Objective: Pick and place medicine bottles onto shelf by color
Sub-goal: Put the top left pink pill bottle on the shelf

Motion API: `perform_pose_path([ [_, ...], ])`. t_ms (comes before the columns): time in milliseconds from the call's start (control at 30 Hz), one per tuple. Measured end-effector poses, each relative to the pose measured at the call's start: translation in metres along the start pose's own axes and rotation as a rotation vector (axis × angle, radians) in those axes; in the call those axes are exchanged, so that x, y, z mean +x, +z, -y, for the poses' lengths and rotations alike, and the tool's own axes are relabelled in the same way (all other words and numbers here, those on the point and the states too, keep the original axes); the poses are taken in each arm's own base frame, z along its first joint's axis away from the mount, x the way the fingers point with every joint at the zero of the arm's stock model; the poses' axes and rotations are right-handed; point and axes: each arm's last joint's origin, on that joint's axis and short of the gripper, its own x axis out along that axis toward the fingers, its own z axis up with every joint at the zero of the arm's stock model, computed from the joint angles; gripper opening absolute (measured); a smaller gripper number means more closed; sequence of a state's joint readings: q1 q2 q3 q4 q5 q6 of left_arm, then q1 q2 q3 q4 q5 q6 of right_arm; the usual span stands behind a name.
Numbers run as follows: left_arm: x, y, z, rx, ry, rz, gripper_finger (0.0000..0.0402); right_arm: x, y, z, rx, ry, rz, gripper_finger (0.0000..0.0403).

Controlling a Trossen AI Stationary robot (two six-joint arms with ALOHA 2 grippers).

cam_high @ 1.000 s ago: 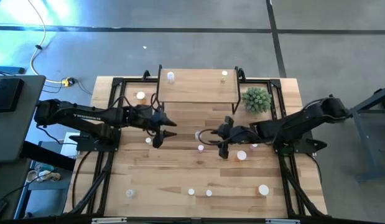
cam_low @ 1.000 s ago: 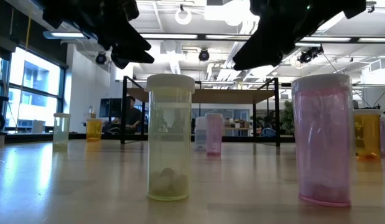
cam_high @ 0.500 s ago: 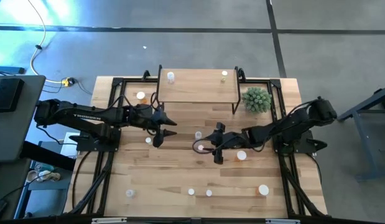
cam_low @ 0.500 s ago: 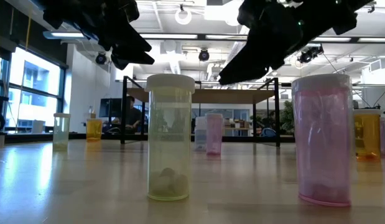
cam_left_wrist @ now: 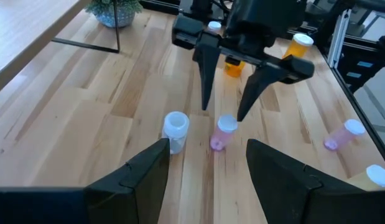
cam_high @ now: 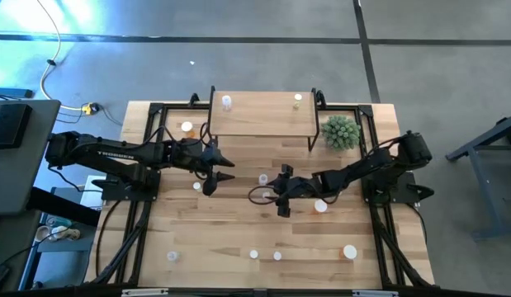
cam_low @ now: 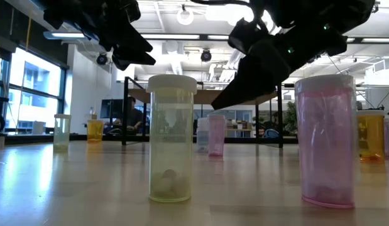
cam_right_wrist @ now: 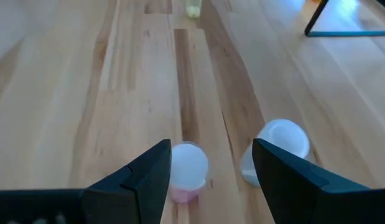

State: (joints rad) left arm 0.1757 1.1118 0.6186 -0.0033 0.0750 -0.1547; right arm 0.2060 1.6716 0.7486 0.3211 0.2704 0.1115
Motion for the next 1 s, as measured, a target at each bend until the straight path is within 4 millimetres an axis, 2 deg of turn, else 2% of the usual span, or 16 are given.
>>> perform_pose_path([
  [733,0.0,-0.001,0.0,0.0,0.001,-0.009,0.0202,0.013,-0.01,-0.003,0.015,0.061,-0.014,0.0215],
  [1000,0.0,-0.002,0.0,-0.002,0.003,-0.022,0.0202,0.013,-0.01,-0.003,0.02,0.075,-0.019,0.0175],
])
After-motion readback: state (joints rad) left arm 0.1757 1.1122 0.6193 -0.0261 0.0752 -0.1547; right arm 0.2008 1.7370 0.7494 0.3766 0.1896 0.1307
